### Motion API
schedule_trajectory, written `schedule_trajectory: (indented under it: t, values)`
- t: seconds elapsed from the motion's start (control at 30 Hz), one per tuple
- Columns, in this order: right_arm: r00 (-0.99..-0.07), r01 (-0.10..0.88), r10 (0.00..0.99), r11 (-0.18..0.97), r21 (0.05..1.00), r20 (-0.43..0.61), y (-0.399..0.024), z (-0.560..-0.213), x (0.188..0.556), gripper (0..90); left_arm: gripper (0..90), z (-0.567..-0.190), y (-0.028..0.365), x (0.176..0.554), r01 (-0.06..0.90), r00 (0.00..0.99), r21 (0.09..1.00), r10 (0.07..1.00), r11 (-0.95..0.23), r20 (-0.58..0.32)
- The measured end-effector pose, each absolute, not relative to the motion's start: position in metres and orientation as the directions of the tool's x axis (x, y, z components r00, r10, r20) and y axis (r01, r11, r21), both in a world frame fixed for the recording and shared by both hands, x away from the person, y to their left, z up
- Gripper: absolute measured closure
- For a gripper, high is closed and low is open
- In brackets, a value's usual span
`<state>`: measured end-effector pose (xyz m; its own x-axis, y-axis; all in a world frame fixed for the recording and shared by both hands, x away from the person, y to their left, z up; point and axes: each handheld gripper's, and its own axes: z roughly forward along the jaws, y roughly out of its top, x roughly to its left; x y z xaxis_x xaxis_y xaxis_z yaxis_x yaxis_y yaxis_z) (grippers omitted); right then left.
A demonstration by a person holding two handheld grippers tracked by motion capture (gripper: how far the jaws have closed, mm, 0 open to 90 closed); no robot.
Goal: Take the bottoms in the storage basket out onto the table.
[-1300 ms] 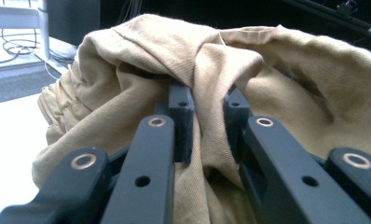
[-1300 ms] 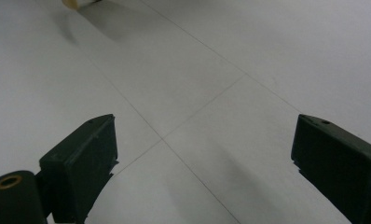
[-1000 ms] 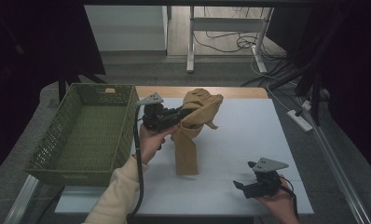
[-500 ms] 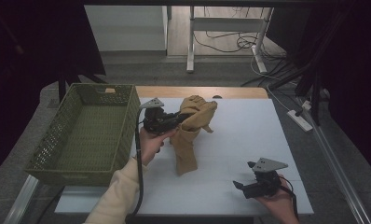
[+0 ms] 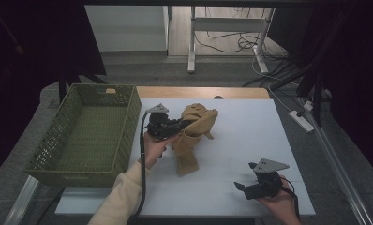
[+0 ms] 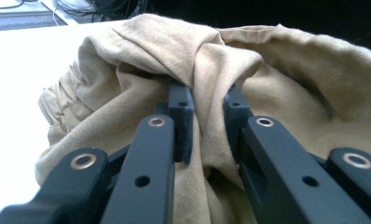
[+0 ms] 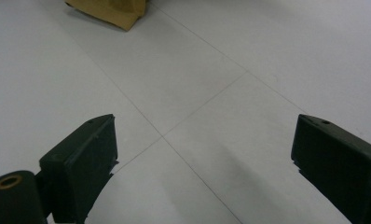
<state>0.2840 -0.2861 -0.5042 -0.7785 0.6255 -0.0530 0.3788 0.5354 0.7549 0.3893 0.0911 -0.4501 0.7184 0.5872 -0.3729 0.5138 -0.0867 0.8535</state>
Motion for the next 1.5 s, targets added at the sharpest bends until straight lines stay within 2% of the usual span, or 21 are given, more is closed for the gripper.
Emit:
schedule_trajectory:
  t: [1.5]
  values:
    - [-0.785, 0.377, 0.617, 0.551, 0.744, -0.059, -0.285, -0.506, 0.284, 7.5, 77.2, -0.501, 0.063, 0.394, 0.584, 0.722, 0.779, 0.586, -0.229, -0.369]
